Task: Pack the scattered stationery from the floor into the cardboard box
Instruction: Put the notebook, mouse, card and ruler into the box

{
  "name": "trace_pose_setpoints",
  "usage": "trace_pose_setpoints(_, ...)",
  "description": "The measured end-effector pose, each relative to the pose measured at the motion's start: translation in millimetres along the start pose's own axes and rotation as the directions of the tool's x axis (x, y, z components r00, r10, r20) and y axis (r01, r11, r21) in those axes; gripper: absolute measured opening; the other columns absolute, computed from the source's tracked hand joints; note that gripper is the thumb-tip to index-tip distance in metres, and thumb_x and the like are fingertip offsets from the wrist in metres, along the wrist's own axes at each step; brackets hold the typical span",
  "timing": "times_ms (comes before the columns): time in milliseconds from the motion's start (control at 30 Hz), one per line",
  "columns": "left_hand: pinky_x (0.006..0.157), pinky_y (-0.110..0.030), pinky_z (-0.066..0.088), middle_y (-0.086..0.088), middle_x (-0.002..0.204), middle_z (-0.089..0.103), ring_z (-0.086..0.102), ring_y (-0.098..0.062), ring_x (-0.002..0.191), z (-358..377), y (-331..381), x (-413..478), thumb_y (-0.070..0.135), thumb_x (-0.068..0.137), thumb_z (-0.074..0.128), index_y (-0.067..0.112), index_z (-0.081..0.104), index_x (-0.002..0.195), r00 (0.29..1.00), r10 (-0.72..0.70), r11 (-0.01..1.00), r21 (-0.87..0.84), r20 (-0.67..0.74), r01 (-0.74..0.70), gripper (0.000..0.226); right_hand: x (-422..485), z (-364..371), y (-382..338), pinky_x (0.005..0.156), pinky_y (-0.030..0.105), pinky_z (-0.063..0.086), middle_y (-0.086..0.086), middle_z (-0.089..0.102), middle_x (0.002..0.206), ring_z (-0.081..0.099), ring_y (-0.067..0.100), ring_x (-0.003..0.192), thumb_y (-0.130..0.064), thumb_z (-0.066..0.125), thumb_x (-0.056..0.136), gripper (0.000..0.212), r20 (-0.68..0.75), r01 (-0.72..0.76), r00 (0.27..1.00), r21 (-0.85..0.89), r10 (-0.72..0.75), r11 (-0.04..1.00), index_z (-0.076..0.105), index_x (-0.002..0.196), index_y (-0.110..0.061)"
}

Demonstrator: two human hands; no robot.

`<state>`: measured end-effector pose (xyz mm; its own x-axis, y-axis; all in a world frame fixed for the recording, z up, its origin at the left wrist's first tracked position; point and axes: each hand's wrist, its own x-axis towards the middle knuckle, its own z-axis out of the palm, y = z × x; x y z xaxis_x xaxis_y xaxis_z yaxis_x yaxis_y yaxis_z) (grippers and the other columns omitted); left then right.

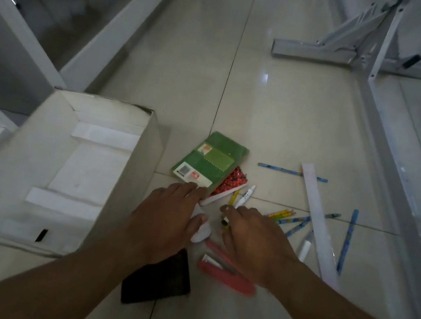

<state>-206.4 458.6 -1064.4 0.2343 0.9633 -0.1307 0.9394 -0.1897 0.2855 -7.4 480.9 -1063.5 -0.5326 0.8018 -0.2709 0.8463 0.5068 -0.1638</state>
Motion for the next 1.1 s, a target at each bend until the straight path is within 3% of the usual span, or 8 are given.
trace_pose_setpoints(100,0.1,-0.038,0.043,-0.001,0.142,0.051,0.05,-0.022,0.125,2.0,-6.8,30.0,0.052,0.093,0.023,0.02,0.043,0.146,0.999,0.021,0.997,0.072,-0.045,-0.018,0.065,21.4,-1.2,7.8,0.086,0.04,0.049,0.008,0.061,0.126,0.057,0.03,0.116,-0.031,0.043,0.102,0.044,-0.089,0.019,0.996,0.031,-0.017,0.999,0.047,0.143,-0.017)
trace_pose_setpoints(267,0.099,-0.036,0.044,-0.003,0.141,0.05,0.048,-0.023,0.124,15.8,-13.8,69.0,0.039,0.099,0.049,0.017,0.043,0.145,0.998,0.019,0.995,0.102,-0.057,-0.013,0.052,58.0,11.8,26.0,0.077,0.04,0.052,0.013,0.064,0.109,0.062,0.031,0.101,-0.01,0.051,0.097,0.017,-0.172,-0.052,0.982,0.176,0.083,0.983,0.06,0.111,-0.01)
trace_pose_setpoints(433,0.099,-0.043,0.046,-0.006,0.137,0.051,0.048,-0.027,0.125,42.6,-11.6,87.8,0.046,0.092,0.055,0.015,0.045,0.143,0.994,-0.035,0.998,0.051,-0.102,0.041,0.061,84.4,21.2,28.9,0.078,0.04,0.051,0.011,0.062,0.108,0.059,0.029,0.101,-0.004,0.051,0.096,0.015,-0.26,-0.153,0.938,0.286,0.23,0.946,0.061,0.106,-0.01)
trace_pose_setpoints(633,0.115,-0.064,0.015,-0.015,0.164,-0.005,-0.007,-0.049,0.148,54.1,-18.8,101.5,0.082,0.077,0.047,0.02,0.002,0.158,0.94,-0.338,0.941,0.048,0.056,0.335,0.111,93.2,29.1,25.7,0.092,0.038,0.044,0.008,0.06,0.119,0.051,0.029,0.116,-0.016,0.059,0.096,0.022,-0.318,-0.221,0.898,0.274,0.305,0.936,0.06,0.118,-0.015)
trace_pose_setpoints(733,0.116,-0.065,0.009,-0.017,0.163,-0.016,-0.012,-0.047,0.148,56.7,-26.1,103.7,0.093,0.064,0.048,0.03,-0.012,0.156,0.901,-0.416,0.906,-0.033,0.122,0.423,0.127,95.4,38.0,29.8,0.09,0.037,0.045,0.009,0.06,0.115,0.05,0.027,0.114,-0.014,0.055,0.097,0.019,-0.313,-0.268,0.863,0.381,0.396,0.885,0.058,0.115,-0.016)
trace_pose_setpoints(900,0.113,-0.058,0.025,-0.012,0.157,0.022,0.022,-0.033,0.143,58.4,-34.5,106.3,0.094,0.051,0.055,0.031,0.011,0.152,0.929,-0.369,0.92,-0.134,0.023,0.368,0.127,106.4,42.6,31.0,0.084,0.038,0.051,0.011,0.065,0.107,0.058,0.029,0.106,-0.01,0.059,0.092,0.013,-0.275,-0.336,0.809,0.509,0.52,0.793,0.062,0.104,-0.012)
trace_pose_setpoints(1000,0.113,-0.056,0.028,-0.01,0.153,0.027,0.027,-0.031,0.14,57.8,-32.8,107.5,0.097,0.048,0.049,0.029,0.016,0.15,0.929,-0.371,0.917,-0.155,0.003,0.367,0.127,115.5,41.9,30.5,0.079,0.036,0.053,0.012,0.066,0.102,0.061,0.028,0.101,-0.011,0.06,0.09,0.005,-0.199,-0.39,0.789,0.569,0.581,0.724,0.063,0.095,-0.011)
trace_pose_setpoints(1100,0.109,-0.049,0.034,-0.01,0.143,0.033,0.031,-0.029,0.132,54.0,-27.8,108.3,0.088,0.056,0.062,0.028,0.018,0.15,0.931,-0.364,0.919,-0.165,-0.006,0.358,0.12,119.8,39.6,30.5,0.074,0.033,0.056,0.01,0.07,0.09,0.068,0.027,0.09,-0.019,0.065,0.089,0.011,-0.135,-0.427,0.745,0.657,0.653,0.622,0.068,0.084,-0.009)
